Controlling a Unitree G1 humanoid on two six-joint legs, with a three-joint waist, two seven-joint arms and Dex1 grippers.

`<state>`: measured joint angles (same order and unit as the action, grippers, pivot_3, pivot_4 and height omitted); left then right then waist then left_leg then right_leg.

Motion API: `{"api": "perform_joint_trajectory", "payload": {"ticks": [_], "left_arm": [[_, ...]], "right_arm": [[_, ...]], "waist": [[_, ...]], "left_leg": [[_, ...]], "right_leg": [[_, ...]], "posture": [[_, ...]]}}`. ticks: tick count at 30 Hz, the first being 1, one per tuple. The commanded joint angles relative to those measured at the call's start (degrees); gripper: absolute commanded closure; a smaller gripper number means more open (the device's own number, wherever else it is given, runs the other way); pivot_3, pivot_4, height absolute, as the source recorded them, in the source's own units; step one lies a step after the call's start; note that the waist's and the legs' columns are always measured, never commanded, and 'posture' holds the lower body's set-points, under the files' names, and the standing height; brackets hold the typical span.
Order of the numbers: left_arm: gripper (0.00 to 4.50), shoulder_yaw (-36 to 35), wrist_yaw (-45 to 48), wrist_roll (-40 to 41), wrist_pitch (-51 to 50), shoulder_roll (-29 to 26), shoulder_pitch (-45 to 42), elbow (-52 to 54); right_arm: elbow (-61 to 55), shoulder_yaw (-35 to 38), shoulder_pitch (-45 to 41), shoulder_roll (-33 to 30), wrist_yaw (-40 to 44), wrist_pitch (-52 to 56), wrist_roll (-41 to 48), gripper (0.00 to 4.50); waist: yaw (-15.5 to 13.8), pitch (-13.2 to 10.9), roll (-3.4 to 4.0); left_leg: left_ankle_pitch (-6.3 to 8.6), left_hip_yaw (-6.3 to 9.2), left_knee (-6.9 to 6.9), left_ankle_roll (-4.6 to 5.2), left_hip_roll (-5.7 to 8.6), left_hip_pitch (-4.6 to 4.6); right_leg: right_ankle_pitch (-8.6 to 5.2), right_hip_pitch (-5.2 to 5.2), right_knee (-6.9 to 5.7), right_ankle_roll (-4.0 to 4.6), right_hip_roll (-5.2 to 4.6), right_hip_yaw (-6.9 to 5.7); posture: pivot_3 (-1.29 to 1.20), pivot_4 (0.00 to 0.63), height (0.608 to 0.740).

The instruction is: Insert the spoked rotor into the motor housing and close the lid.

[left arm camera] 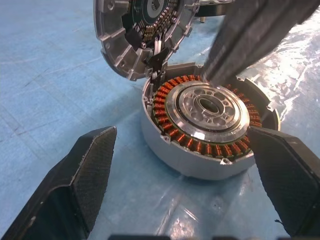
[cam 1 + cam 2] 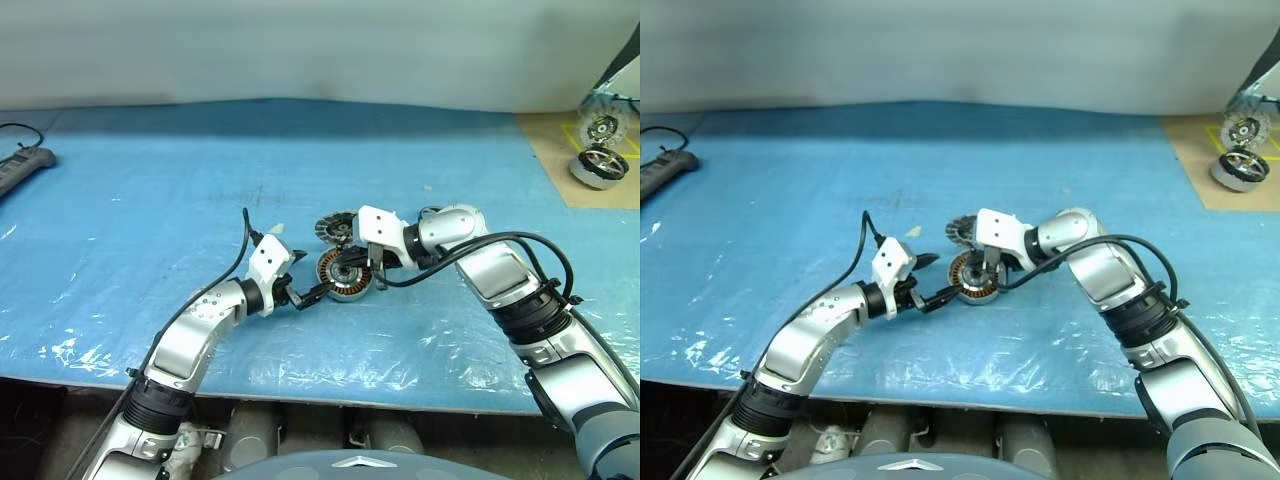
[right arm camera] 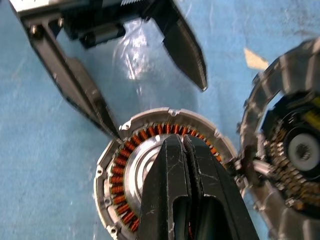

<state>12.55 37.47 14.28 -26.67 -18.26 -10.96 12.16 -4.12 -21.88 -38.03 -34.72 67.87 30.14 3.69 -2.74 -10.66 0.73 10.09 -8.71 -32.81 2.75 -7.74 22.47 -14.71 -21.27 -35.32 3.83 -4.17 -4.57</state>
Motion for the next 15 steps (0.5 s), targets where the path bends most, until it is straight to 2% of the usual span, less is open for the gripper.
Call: {"api": "perform_joint_trajectory", "payload": {"ticks": [1,12,15], "left_arm": [[0.00,-0.7,0.0,0.5,0.8,-0.4,0.4,2.8],[0.00,-0.4,-0.8,0.4,0.5,0.2,-0.7,1.8],[0.00,0.0,-0.4,0.0,1.3,0.4,-1.2,0.5]], "right_arm": [[-2.5,3.8,0.1,0.9,-1.0,2.3,3.8,4.45],[0.0,8.0,11.6,6.0,-11.6,3.0,5.9,4.45],[4.4,5.0,14.4,4.3,-13.2,1.1,1.8,4.45]], "waist": [[0.0,0.0,0.00],[0.1,0.0,0.02],[0.1,0.0,0.03]], "left_leg": [[0.01,0.00,-0.02,0.01,0.00,0.04],[0.02,0.00,-0.06,0.03,0.00,0.07],[0.02,0.00,-0.06,0.01,-0.01,-0.03]], "right_leg": [[0.00,-0.02,0.01,0.00,0.00,0.00],[0.00,-0.04,0.00,0.00,0.00,-0.02],[0.00,0.04,-0.01,0.00,0.00,-0.01]], "posture": [[0.00,0.150,0.740],[0.00,0.150,0.740],[0.00,0.150,0.740]]}}
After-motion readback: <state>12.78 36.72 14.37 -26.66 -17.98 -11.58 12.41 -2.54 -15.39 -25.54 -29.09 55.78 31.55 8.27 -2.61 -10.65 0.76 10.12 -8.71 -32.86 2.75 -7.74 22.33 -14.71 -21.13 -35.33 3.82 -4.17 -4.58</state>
